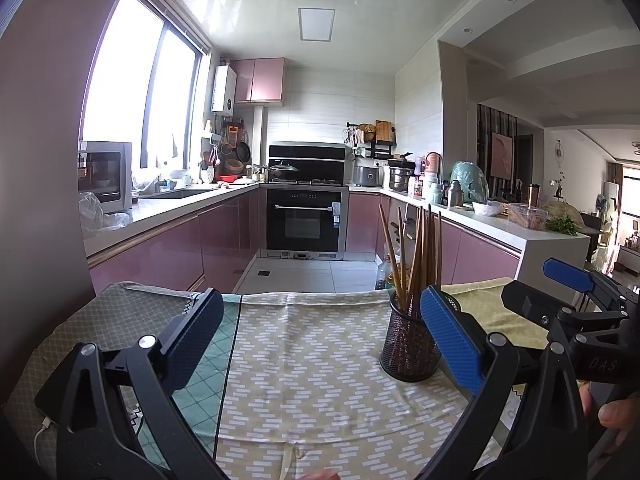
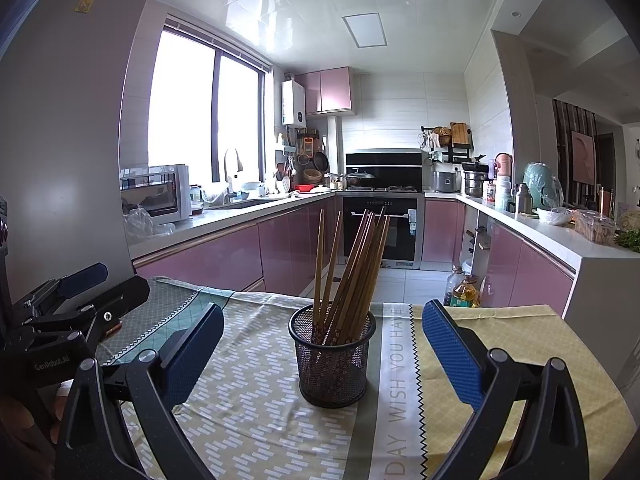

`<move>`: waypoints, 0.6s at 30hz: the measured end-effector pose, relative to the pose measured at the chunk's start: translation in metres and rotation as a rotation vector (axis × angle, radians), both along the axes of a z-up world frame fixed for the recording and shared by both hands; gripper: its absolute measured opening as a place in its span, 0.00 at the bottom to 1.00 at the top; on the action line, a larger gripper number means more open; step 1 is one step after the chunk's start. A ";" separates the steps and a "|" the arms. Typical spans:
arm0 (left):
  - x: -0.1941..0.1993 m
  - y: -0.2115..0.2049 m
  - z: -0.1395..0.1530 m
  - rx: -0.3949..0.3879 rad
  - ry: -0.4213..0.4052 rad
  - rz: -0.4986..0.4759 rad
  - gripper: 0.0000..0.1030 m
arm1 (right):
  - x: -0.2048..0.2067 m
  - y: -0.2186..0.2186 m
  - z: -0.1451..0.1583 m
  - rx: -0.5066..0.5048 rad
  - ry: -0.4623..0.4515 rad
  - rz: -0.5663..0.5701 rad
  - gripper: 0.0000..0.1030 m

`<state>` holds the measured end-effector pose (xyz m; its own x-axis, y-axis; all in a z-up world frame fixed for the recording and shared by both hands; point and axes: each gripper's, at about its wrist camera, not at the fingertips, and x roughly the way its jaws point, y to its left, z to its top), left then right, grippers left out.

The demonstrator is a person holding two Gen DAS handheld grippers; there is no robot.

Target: Organize utensils

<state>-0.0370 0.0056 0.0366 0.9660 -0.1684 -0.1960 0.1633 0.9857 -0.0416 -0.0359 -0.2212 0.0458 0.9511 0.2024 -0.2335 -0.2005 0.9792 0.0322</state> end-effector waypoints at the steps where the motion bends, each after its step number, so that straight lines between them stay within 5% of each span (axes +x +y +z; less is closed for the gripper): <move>1: 0.000 0.000 0.000 0.000 0.001 -0.001 0.94 | 0.000 0.001 0.000 0.000 0.000 0.000 0.93; 18: 0.000 -0.001 -0.001 0.002 0.002 0.000 0.94 | -0.001 0.001 0.001 0.005 0.000 0.002 0.93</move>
